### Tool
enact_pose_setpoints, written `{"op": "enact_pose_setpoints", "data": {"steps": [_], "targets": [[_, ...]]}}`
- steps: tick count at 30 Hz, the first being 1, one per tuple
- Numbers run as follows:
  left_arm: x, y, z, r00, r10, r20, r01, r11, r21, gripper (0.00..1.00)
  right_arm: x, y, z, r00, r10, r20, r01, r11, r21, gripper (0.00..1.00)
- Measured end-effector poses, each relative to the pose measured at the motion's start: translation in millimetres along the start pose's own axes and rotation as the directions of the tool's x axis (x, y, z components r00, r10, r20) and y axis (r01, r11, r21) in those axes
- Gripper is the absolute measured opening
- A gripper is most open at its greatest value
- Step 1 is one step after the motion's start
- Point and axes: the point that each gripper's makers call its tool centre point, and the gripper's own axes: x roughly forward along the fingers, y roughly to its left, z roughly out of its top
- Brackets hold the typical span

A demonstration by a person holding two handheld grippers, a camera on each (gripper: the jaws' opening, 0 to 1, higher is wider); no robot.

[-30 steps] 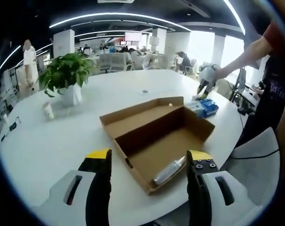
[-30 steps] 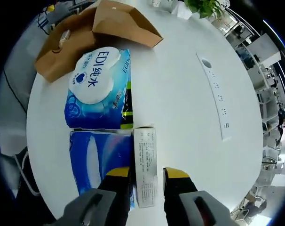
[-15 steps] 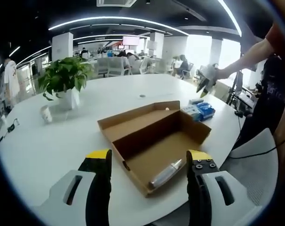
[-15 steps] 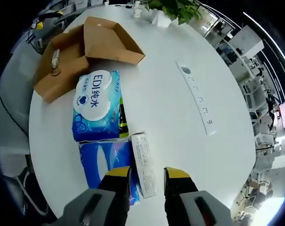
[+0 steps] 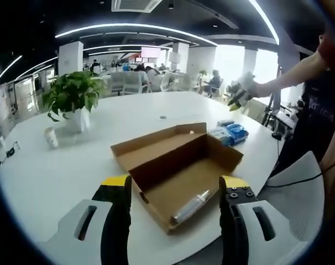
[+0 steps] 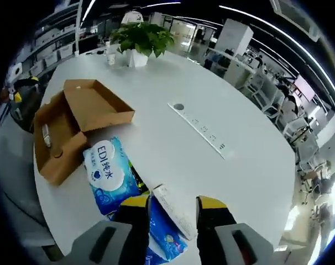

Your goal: Operate the shoe box by opening the lid, removing the specified soft item, and placing it in the target area until the item is outside and the box remains undamaged.

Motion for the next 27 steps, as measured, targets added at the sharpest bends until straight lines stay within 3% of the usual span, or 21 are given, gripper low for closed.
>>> {"op": "enact_pose_setpoints", "data": {"steps": [4, 8, 19, 27], "targets": [[1, -1.5, 3.4, 1.0, -0.012, 0.015, 0.012, 1.0, -0.003, 0.64, -9, 4, 13.2, 0.997, -0.028, 0.068, 0.022, 0.997, 0.076, 0.32], [3, -4.3, 4.9, 0.999, -0.029, 0.025, 0.029, 1.0, -0.002, 0.64, -20, 12, 33.1, 0.984, -0.045, 0.17, 0.01, 0.98, 0.2, 0.35], [3, -8.6, 0.3, 0.997, -0.064, 0.031, 0.064, 0.998, -0.001, 0.63, -37, 46, 36.0, 0.973, -0.071, 0.218, 0.02, 0.974, 0.226, 0.46], [2, -8.8, -3.4, 0.996, -0.083, 0.026, 0.083, 0.997, 0.002, 0.63, -44, 85, 34.2, 0.958, -0.058, 0.28, -0.024, 0.96, 0.281, 0.48]]}}
